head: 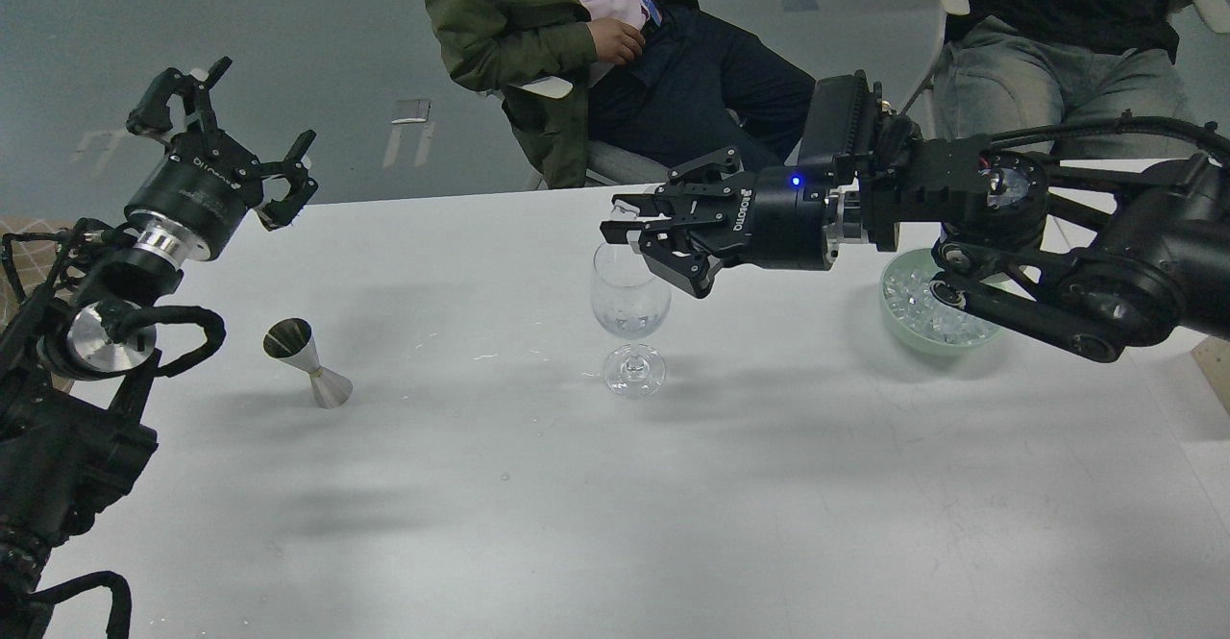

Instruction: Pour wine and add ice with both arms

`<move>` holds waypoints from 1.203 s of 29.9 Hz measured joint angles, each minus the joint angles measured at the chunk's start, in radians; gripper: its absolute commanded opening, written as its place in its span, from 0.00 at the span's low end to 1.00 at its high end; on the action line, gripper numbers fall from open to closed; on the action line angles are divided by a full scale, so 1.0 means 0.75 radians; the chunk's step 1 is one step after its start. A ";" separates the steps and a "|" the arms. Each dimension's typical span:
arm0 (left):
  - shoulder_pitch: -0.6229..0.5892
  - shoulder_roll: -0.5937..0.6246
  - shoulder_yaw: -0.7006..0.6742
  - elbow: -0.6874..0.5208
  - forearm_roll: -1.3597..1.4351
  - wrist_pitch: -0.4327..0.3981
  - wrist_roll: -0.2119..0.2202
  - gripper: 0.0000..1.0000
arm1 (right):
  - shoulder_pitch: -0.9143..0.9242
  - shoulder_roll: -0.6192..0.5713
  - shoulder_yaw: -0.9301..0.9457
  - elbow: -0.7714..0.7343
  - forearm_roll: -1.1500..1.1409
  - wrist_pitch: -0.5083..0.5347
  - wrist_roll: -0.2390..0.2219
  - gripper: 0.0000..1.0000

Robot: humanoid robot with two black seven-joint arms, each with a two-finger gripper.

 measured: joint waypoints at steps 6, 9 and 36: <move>0.000 -0.016 0.000 0.000 0.000 0.000 0.000 0.99 | 0.019 0.079 -0.025 -0.088 0.000 0.006 -0.005 0.00; 0.000 -0.025 0.000 0.000 0.000 0.000 0.000 0.99 | 0.020 0.111 -0.030 -0.118 0.000 0.006 -0.006 0.00; -0.006 -0.030 0.002 0.002 0.002 0.000 0.001 0.99 | 0.016 0.111 -0.033 -0.114 0.022 0.034 0.005 0.52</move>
